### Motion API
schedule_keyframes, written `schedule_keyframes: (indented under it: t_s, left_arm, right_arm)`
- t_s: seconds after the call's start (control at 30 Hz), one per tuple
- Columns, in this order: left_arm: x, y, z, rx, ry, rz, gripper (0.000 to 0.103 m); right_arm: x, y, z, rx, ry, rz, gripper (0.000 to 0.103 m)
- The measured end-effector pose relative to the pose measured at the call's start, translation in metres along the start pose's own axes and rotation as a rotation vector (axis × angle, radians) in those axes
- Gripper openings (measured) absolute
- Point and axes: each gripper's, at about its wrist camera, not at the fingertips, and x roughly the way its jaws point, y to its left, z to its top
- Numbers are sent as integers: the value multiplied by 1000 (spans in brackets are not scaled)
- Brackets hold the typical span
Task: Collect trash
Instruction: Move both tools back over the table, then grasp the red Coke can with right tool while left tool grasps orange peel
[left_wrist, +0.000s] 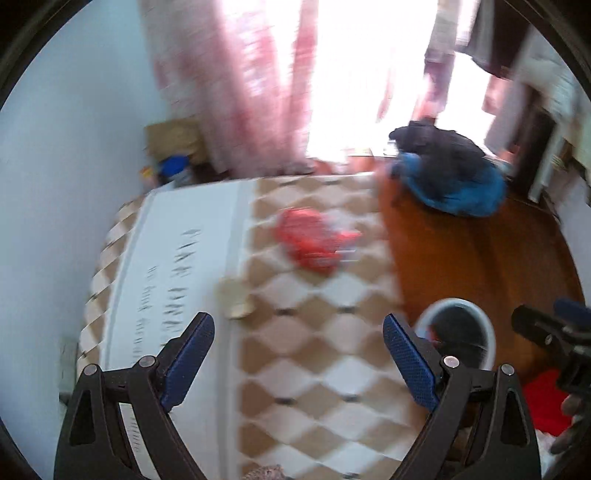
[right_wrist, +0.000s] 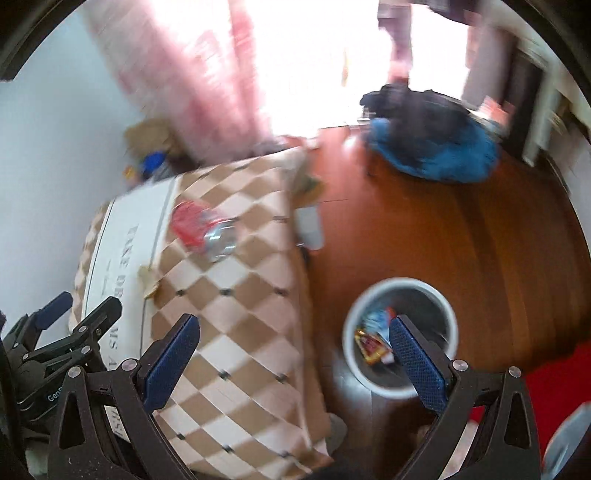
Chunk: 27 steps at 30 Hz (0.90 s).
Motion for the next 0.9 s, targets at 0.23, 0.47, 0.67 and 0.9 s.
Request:
schedule_keyframes:
  t_s: [0.23,0.47,0.67,0.9]
  left_arm:
    - [86,102,-9,-161,124,102,100]
    - [156,138,-14,-214,248,83,103]
    - [159,134,-15,-226,263,30,103]
    - [167,105,-3,-208,258,-85,102]
  right_arm:
    - [116,108,65,-265,133,-63,103]
    - [224,169,101,-491,299,-146,103]
    - [259,166,105,-434,348,-110,97]
    - [238,125,83,-271,309,-107,97]
